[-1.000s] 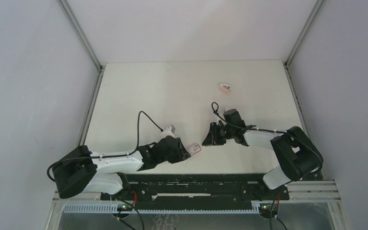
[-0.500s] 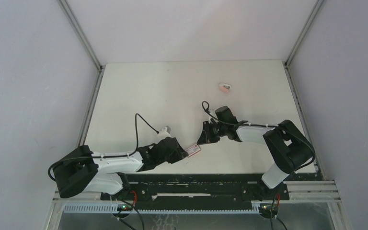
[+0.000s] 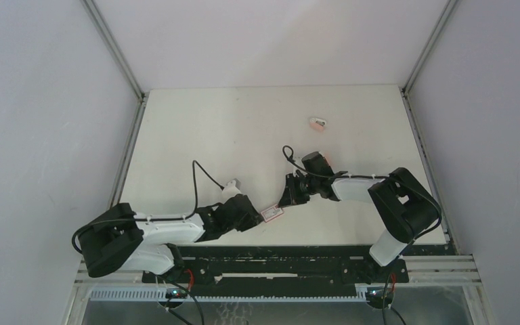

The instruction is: Load the staples into the stapler

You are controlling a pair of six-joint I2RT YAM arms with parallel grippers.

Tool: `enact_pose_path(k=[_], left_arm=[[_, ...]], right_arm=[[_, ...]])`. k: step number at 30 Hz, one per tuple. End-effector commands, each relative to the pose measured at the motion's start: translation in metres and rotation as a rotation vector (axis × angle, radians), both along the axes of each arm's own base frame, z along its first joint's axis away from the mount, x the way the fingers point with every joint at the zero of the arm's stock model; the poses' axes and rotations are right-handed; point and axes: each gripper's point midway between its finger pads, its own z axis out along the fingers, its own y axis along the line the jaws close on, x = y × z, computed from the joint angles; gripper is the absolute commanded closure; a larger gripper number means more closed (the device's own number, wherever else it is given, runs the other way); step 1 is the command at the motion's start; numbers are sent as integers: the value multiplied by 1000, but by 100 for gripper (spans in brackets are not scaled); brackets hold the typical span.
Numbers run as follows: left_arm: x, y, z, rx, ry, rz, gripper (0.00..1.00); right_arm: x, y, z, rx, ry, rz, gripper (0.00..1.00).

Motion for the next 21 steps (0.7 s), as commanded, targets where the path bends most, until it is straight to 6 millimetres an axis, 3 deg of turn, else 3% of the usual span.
enact_pose_path(k=[1,21], left_arm=[[5,3,-6,41,-2,16,70],[7,6,-18,86,10,29,81]], right_arm=[[8,11,9,24,-52,36,88],[2,16,6,23,-48,64,93]])
